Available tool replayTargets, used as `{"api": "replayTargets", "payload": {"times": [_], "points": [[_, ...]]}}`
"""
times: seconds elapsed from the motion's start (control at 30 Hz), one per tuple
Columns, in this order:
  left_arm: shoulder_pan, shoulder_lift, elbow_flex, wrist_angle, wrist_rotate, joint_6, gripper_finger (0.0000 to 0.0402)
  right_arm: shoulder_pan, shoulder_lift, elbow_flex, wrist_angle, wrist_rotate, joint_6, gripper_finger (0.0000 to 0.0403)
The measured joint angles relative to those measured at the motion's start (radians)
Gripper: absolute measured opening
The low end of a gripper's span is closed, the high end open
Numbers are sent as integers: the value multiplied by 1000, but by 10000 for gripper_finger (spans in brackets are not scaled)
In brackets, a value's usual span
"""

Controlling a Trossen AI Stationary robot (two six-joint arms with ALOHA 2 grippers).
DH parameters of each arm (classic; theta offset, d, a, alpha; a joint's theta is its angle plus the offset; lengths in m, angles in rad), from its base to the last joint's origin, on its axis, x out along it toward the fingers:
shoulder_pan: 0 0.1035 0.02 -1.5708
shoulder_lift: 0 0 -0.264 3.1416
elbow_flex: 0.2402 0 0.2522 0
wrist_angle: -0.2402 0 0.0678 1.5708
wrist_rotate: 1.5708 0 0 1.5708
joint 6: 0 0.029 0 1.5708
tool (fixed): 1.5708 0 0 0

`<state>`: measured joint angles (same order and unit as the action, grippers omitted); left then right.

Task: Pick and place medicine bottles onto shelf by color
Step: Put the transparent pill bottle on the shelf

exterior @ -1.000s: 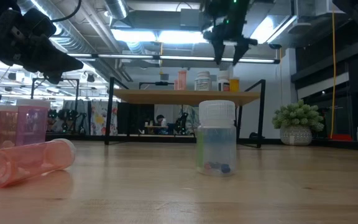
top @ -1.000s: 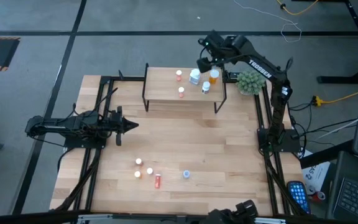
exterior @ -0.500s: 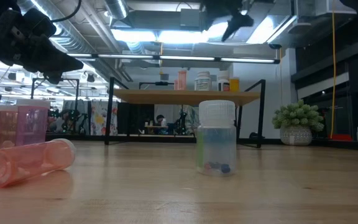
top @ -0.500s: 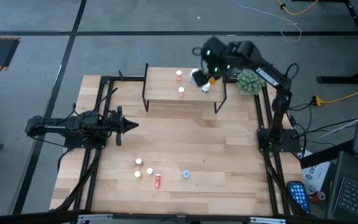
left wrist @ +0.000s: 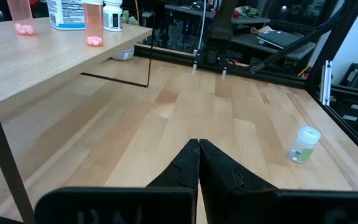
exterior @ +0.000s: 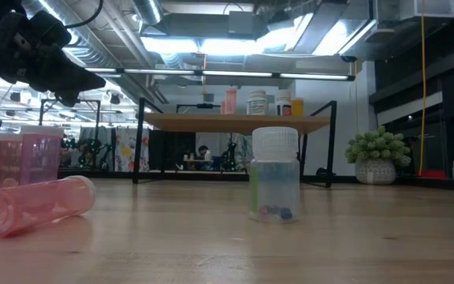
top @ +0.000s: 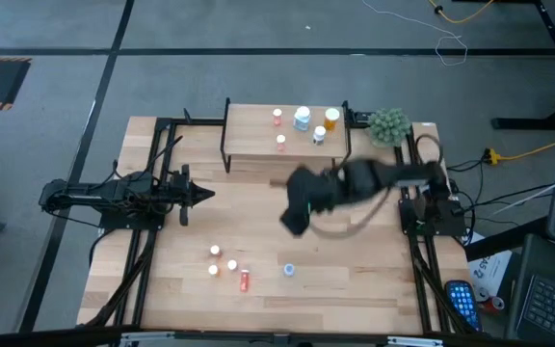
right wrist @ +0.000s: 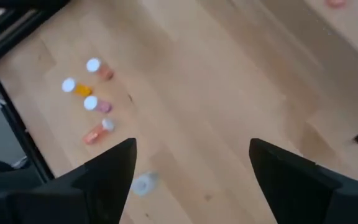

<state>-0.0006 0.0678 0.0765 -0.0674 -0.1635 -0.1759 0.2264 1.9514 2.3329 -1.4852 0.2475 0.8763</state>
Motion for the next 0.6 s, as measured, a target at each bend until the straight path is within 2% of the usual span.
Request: {"api": "replayTargets", "payload": {"times": [0.13, 0.27, 0.37, 0.47, 0.6], "points": [[0, 0, 0, 0, 0, 2, 0, 136, 74, 0, 10, 119, 90, 314], [0, 0, 0, 0, 0, 2, 0, 213, 179, 0, 91, 116, 114, 314], [0, 0, 0, 0, 0, 2, 0, 247, 270, 0, 160, 76, 85, 314], [0, 0, 0, 0, 0, 2, 0, 257, 346, -2, 221, -14, 74, 314], [0, 0, 0, 0, 0, 2, 0, 256, 397, -2, 236, -63, 132, 314]]}}
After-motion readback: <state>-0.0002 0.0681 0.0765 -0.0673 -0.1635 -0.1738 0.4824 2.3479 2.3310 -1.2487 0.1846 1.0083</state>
